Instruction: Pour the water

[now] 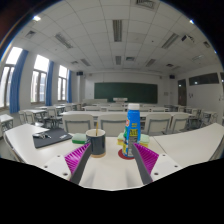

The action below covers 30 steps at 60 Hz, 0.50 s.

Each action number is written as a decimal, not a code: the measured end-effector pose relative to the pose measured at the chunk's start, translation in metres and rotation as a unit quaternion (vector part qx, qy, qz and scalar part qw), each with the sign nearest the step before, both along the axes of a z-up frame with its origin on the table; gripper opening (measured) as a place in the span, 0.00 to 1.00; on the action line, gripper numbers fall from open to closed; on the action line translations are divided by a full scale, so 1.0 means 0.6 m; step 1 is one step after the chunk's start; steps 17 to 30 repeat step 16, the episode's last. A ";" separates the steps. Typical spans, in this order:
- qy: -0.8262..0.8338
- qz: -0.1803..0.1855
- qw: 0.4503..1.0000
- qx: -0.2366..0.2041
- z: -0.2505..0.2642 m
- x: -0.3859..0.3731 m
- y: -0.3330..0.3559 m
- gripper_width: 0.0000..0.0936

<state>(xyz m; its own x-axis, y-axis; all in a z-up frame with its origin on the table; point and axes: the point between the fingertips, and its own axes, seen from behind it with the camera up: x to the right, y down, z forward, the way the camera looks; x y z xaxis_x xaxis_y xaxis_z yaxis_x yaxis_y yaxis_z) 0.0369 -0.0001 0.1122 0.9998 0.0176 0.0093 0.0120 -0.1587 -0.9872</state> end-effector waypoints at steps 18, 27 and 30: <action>0.157 0.127 0.978 0.054 0.005 -0.164 -0.065 0.90; 0.157 0.127 0.978 0.054 0.005 -0.164 -0.065 0.90; 0.157 0.127 0.978 0.054 0.005 -0.164 -0.065 0.90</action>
